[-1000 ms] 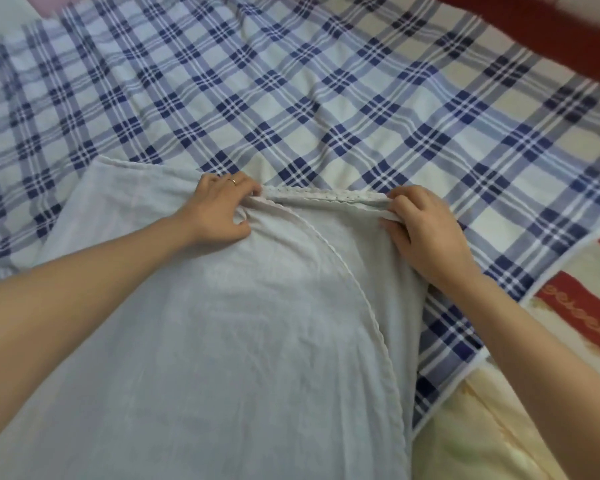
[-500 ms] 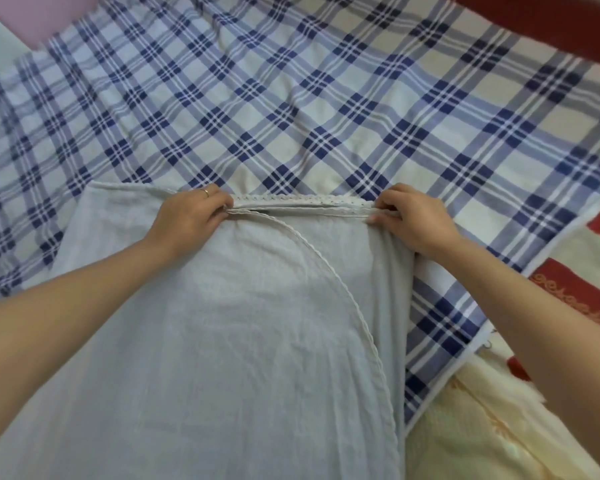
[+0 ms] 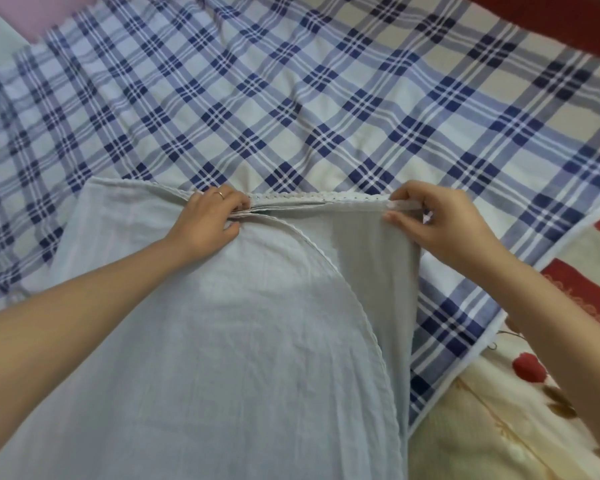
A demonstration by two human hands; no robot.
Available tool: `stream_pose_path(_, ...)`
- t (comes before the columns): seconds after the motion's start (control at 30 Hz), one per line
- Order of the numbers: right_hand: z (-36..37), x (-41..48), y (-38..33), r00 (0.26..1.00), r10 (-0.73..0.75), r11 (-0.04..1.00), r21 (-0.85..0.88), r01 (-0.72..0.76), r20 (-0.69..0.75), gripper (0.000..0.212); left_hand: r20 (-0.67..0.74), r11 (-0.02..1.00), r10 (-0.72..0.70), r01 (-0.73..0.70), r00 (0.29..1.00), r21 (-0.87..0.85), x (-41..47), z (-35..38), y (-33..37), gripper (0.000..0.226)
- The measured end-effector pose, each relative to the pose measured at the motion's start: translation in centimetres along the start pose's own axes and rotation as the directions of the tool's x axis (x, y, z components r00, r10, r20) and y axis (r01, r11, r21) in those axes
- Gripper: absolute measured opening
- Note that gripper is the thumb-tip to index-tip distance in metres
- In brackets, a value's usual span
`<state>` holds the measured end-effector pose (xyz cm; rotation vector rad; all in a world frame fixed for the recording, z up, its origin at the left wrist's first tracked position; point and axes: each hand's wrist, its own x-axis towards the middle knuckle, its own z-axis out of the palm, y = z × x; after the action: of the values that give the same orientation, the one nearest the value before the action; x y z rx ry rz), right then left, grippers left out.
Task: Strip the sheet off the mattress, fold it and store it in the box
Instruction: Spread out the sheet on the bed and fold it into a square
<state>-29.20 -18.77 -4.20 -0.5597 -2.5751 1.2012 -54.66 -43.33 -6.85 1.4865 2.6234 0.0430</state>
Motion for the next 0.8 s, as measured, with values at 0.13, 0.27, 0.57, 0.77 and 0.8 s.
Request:
stream_pose_path(0.13, 1.2, 1.6, 0.2, 0.999, -0.014, 1.0, -0.022, 0.015, 0.046, 0.01, -0.061, 0.995, -0.099, 0.098, 0.993, -0.02, -0.1, 0.3, 0.2, 0.03)
stream_pose_path(0.27, 3.1, 1.7, 3.8, 0.983, 0.14, 0.99, 0.012, -0.143, 0.12, 0.014, -0.034, 0.992, -0.124, 0.125, 0.992, 0.024, 0.4, 0.2, 0.1, 0.019)
stream_pose_path(0.57, 1.6, 2.2, 4.8, 0.919, 0.304, 0.863, 0.336, -0.378, 0.252, 0.017, -0.074, 0.98, -0.048, 0.062, 0.996, 0.188, 0.9, -1.8, -1.1, 0.008)
stream_pose_path(0.77, 2.2, 2.3, 4.7, 0.933, 0.331, 0.895, 0.264, -0.358, 0.145, 0.011, -0.191, 0.971, -0.04, 0.083, 0.981, 0.223, 1.2, -3.0, -1.5, 0.035)
stream_pose_path(0.8, 2.3, 2.3, 4.7, 0.936, 0.33, 0.906, 0.237, -0.35, 0.12, 0.014, -0.186, 0.972, -0.074, 0.112, 0.98, 0.205, 1.3, -3.0, -1.7, 0.036)
